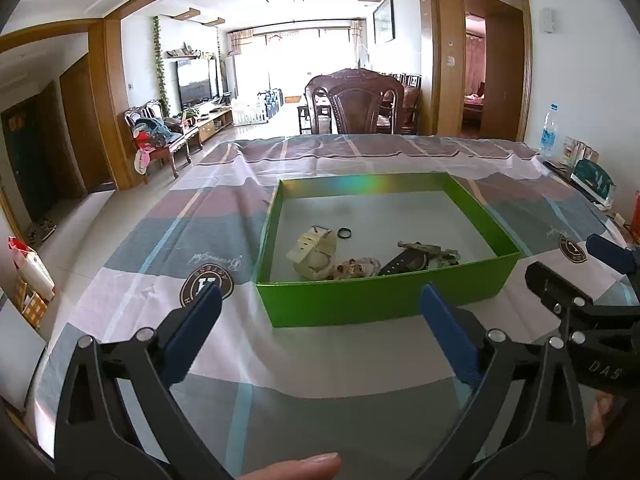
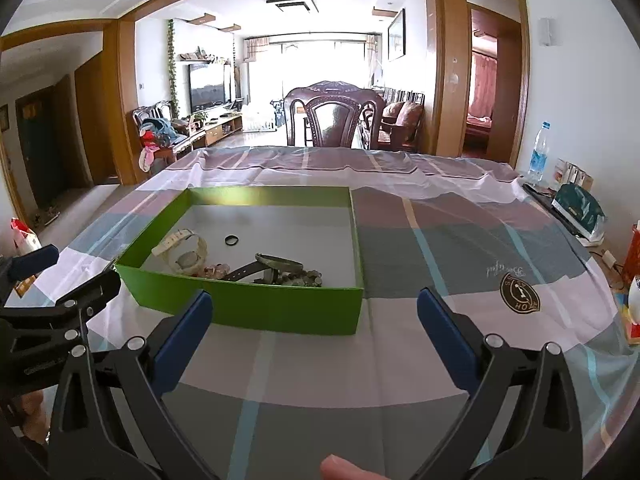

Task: Organize jewelry

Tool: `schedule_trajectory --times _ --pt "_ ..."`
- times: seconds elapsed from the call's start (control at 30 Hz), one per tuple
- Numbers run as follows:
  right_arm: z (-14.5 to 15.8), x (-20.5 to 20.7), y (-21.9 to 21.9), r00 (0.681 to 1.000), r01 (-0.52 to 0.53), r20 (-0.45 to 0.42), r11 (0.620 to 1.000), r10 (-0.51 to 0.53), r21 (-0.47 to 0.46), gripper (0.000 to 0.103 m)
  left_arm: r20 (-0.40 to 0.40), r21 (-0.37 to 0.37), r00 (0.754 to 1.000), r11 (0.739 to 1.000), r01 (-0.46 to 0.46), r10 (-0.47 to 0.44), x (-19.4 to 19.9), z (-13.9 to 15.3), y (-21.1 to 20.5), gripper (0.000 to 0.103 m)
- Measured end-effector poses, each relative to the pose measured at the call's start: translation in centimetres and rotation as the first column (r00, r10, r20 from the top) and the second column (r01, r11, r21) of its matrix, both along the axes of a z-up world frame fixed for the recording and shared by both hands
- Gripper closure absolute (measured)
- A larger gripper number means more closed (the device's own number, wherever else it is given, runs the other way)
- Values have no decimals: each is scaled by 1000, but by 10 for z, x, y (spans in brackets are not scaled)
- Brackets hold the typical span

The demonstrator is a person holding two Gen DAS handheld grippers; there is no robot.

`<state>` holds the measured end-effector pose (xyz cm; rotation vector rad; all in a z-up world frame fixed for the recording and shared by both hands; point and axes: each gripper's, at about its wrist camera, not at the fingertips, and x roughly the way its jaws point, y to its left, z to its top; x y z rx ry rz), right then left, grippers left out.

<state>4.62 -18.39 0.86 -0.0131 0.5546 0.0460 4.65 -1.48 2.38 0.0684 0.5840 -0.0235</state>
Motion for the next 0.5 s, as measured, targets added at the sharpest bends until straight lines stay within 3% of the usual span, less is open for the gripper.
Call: schedule_trajectory --times 0.5 --pt "-2 1 3 1000 -7 6 1000 7 -4 3 0 0 1000 1000 -1 1 1 -3 1 4"
